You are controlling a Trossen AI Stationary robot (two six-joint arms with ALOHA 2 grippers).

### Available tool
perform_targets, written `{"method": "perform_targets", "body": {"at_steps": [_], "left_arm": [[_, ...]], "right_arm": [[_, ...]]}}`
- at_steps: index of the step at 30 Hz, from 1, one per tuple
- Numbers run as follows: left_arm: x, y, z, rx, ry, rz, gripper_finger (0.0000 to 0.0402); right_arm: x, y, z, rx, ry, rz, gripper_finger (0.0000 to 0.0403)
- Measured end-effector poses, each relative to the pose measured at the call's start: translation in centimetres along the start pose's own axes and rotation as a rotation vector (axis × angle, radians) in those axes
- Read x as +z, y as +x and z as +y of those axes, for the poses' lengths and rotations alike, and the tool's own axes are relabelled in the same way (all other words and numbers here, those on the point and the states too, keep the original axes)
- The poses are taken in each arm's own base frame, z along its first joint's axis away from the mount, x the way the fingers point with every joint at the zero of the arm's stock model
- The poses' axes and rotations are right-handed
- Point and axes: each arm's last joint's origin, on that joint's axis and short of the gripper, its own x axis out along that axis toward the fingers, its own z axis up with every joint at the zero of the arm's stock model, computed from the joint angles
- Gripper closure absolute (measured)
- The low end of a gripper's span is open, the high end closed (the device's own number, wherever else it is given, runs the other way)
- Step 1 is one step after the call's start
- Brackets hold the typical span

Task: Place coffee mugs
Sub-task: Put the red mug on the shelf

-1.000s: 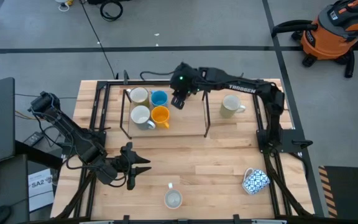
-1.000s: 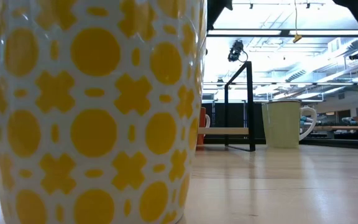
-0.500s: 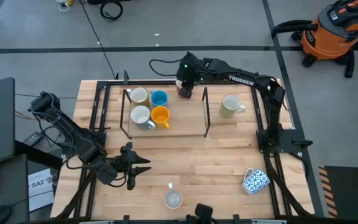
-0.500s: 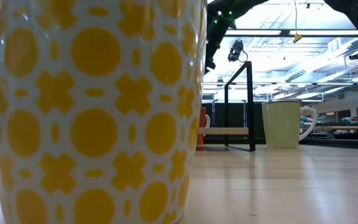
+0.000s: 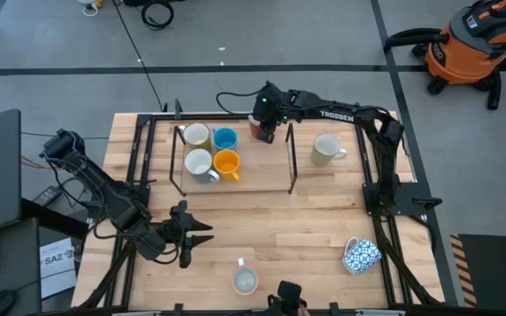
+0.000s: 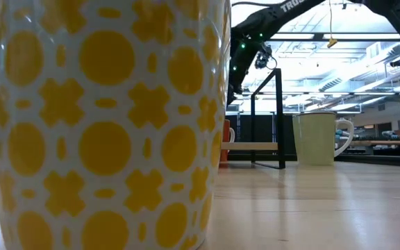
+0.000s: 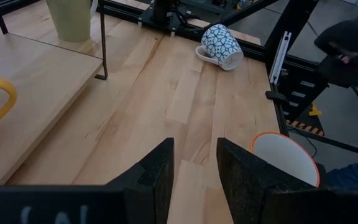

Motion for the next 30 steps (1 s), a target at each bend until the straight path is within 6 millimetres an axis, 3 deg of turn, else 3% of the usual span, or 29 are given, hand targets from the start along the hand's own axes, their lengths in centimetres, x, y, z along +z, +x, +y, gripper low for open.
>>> {"method": "perform_targets", "body": {"at_steps": [6, 16, 30], "left_arm": [[0.0, 0.0, 0.0, 0.000, 0.000, 0.000, 0.0274], [0.0, 0.0, 0.0, 0.000, 0.000, 0.000, 0.0274], [0.0, 0.0, 0.0, 0.000, -0.007, 0.000, 0.0274]], "right_arm": [[-0.5, 0.6, -0.3, 0.096, 0.015, -0.034, 0.0268], [-0.3, 0.7, -0.9, 0.087, 0.017, -0.067, 0.0268], [-2.6, 3.8, -0.1, 0.117, 0.015, -0.175, 0.0268]]}}
